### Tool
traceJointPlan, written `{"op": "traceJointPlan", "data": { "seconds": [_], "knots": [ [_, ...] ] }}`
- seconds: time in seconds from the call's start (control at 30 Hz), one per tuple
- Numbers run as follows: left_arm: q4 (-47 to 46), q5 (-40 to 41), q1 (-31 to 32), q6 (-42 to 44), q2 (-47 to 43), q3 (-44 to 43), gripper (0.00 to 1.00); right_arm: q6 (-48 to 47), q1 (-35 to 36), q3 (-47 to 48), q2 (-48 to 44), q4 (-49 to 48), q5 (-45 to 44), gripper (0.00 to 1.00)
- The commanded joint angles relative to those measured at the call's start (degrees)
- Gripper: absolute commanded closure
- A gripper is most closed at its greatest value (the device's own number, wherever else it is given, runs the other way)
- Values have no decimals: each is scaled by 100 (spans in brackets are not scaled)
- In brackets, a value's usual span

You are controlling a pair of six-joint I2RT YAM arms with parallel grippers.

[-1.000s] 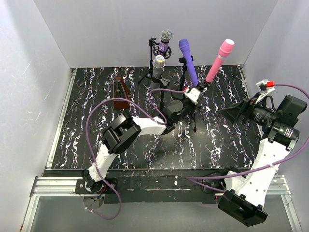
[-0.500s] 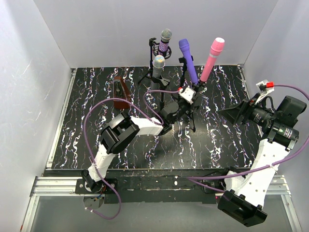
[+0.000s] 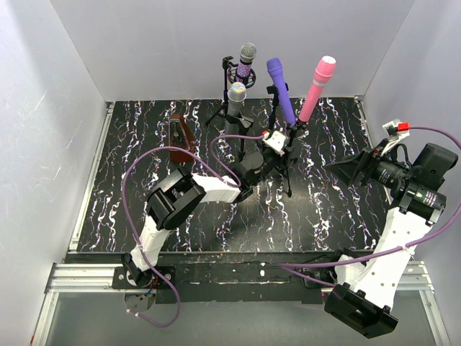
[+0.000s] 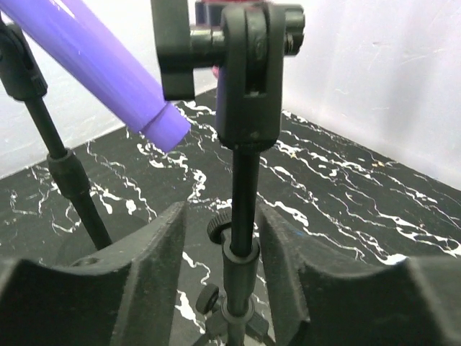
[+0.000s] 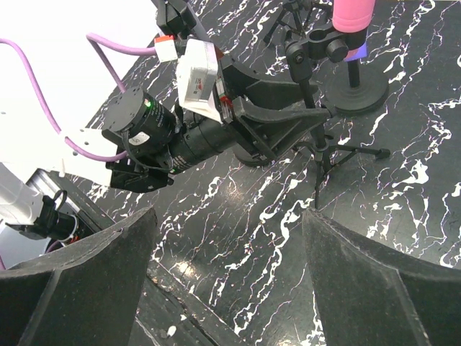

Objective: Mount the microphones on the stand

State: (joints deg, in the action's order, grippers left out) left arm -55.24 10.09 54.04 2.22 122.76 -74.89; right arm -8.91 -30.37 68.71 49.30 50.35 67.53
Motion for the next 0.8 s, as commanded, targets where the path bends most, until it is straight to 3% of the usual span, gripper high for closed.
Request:
{"op": "traceJointPlan", "data": {
  "seconds": [0.0, 0.33, 0.53, 0.63, 0.7, 0.77],
  "knots": [
    [277, -164, -25, -98, -630, 308, 52, -14, -39, 11, -69, -131, 129, 12],
    [1041, -1622, 62, -696, -2052, 1572, 15, -585, -39, 55, -61, 229, -161, 12],
    [2051, -3266, 203, -933, -3431, 2609, 12, -1296, -30, 2, -87, 642, -722, 11],
    [3120, -3225, 203, -829, -4836, 3260, 10, -1491, -31, -129, -245, 643, -1336, 10],
    [4208, -2734, 151, -653, -5960, 3481, 2, -1501, -39, -313, -429, 373, -1802, 8],
    [5387, -2224, 11, -451, -6910, 3455, 2, -1011, -39, -550, -657, -128, -2320, 3]
  ]
}}
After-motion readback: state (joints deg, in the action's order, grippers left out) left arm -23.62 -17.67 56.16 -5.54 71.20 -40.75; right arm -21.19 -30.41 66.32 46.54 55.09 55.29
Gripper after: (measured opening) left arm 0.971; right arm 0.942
